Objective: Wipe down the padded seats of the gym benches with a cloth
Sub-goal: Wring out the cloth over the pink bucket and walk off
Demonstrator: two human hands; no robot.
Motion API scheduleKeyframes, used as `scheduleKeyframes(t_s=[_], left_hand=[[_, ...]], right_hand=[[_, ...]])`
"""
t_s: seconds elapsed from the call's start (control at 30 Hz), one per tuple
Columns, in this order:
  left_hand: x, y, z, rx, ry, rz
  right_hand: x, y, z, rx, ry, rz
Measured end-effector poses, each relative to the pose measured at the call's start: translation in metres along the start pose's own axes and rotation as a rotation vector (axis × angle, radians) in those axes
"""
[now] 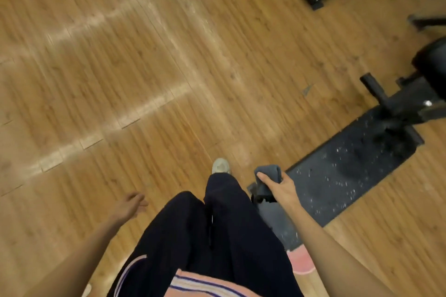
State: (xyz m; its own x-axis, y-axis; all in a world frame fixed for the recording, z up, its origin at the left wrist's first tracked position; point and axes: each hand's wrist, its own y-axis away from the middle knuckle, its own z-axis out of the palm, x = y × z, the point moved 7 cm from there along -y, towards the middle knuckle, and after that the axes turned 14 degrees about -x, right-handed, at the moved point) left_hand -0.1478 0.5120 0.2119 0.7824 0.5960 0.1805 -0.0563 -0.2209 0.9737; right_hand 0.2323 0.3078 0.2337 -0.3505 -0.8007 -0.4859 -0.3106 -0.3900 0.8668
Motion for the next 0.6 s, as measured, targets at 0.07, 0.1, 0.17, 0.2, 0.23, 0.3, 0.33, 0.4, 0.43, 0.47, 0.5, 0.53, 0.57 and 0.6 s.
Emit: scheduleKeyframes(t_s=[0.07, 0.1, 0.17, 0.2, 0.23, 0.3, 0.33, 0.4, 0.43, 0.47, 0.5, 0.53, 0.57, 0.6], left_hand=[[0.01, 0.001, -0.026, 0.043, 0.038, -0.02], [0.017, 0.004, -0.034, 0.05, 0.049, -0.025], [0.037, 0.005, -0.045, 0.044, 0.045, -0.031], [0.049, 0.003, -0.048, 0.022, 0.033, -0.041], [0.063, -0.001, -0.052, -0.001, 0.028, -0.055], [0.098, -0.016, -0.061, -0.05, -0.004, -0.083], [0.118, -0.027, -0.067, -0.063, -0.024, -0.08], [0.172, -0.047, -0.082, -0.075, -0.042, -0.054], [0.204, -0.056, -0.091, -0.079, -0.056, -0.041], [0.237, -0.066, -0.1, -0.082, -0.076, -0.028], [0.271, -0.075, -0.11, -0.087, -0.093, -0.011], [0.308, -0.081, -0.118, -0.09, -0.119, 0.012], [0.343, -0.087, -0.124, -0.097, -0.154, 0.042], [0.381, -0.092, -0.13, -0.108, -0.194, 0.077]], right_hand=[[-0.047, -0.022, 0.002, -0.031, 0.002, 0.003], [-0.07, -0.033, 0.003, -0.039, 0.014, 0.005], [-0.117, -0.056, 0.009, -0.051, 0.027, 0.006], [-0.141, -0.067, 0.011, -0.053, 0.042, 0.007], [-0.165, -0.078, 0.012, -0.048, 0.062, 0.002], [-0.207, -0.104, 0.015, -0.045, 0.089, -0.006], [-0.226, -0.117, 0.016, -0.044, 0.114, -0.006], [-0.261, -0.142, 0.015, -0.032, 0.18, 0.018], [-0.276, -0.154, 0.012, -0.022, 0.195, 0.027], [-0.289, -0.164, 0.009, -0.011, 0.201, 0.044], [-0.3, -0.171, 0.004, 0.005, 0.21, 0.069], [-0.311, -0.177, -0.002, 0.013, 0.223, 0.095], [-0.319, -0.18, -0.009, 0.023, 0.232, 0.115], [-0.328, -0.183, -0.017, 0.044, 0.238, 0.142]])
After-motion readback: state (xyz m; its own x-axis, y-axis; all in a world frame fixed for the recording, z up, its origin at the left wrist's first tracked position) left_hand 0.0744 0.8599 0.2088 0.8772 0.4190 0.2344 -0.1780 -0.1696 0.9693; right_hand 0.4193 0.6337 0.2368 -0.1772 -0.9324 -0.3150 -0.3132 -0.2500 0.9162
